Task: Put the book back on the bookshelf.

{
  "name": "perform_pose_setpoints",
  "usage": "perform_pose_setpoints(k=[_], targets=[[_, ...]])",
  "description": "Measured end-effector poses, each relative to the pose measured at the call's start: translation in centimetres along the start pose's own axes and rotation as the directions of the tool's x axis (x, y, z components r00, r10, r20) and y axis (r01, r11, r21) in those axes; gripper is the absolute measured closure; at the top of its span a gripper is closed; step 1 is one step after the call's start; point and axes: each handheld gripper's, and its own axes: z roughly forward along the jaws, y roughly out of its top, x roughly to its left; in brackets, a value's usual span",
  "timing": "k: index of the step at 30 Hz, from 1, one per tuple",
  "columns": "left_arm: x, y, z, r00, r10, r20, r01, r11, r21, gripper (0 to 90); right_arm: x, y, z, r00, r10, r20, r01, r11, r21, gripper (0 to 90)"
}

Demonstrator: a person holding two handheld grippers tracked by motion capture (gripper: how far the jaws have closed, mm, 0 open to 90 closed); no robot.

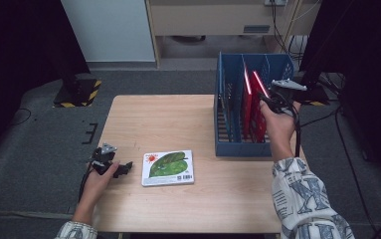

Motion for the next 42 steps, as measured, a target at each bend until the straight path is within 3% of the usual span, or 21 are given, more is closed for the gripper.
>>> perform_pose_setpoints(k=[15,29,42], targets=[[-0.02,0.01,0.01,1.0,0.001,0.0,-0.001,1.0,0.0,0.0,-0.49,0.73,0.17,1.0,0.003,-0.002,-0.003,0.999,0.041,74.5],[-0.05,0.03,0.02,1.0,0.004,0.002,-0.004,1.0,0.002,0.0,-0.14,0.92,0.25,0.9992,-0.026,0.031,0.023,0.997,0.072,77.4],[-0.11,0.05,0.04,1.0,0.004,0.004,-0.004,1.0,0.001,0.0,0.06,0.73,0.29,0.9968,-0.007,0.08,0.004,0.999,0.039,79.2]])
